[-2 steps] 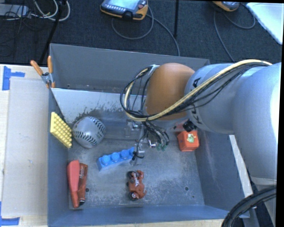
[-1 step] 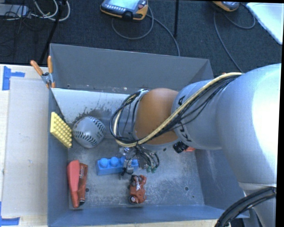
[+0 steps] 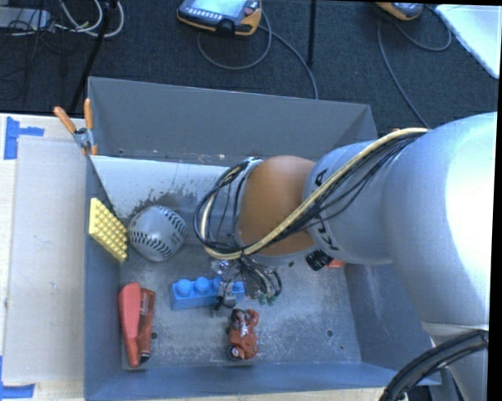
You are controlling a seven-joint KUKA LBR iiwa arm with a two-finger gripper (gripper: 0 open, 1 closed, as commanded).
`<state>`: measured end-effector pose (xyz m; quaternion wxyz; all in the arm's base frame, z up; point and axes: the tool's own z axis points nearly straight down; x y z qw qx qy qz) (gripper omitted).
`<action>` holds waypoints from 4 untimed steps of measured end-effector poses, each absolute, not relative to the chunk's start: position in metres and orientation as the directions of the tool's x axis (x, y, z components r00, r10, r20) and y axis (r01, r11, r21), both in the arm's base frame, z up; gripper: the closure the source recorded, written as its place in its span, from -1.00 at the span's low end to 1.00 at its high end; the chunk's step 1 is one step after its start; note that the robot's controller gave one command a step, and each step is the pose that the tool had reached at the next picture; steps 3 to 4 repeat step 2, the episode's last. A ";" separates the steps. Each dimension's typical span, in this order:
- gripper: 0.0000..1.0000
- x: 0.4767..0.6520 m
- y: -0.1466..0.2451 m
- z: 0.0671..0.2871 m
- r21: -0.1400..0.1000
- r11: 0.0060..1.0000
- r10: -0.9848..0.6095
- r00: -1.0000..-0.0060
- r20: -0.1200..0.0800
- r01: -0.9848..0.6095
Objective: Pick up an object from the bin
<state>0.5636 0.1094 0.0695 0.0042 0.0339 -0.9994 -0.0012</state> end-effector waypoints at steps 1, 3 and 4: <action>1.00 0.573 0.111 0.187 0.003 0.998 -0.062 -0.998 0.008 -0.062; 1.00 0.573 0.111 0.187 0.003 0.998 -0.062 -0.998 0.008 -0.062; 1.00 0.573 0.111 0.187 0.003 0.998 -0.062 -0.998 0.008 -0.062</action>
Offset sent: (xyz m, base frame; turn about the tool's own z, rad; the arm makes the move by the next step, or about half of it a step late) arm 0.0000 0.0000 0.0000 0.0000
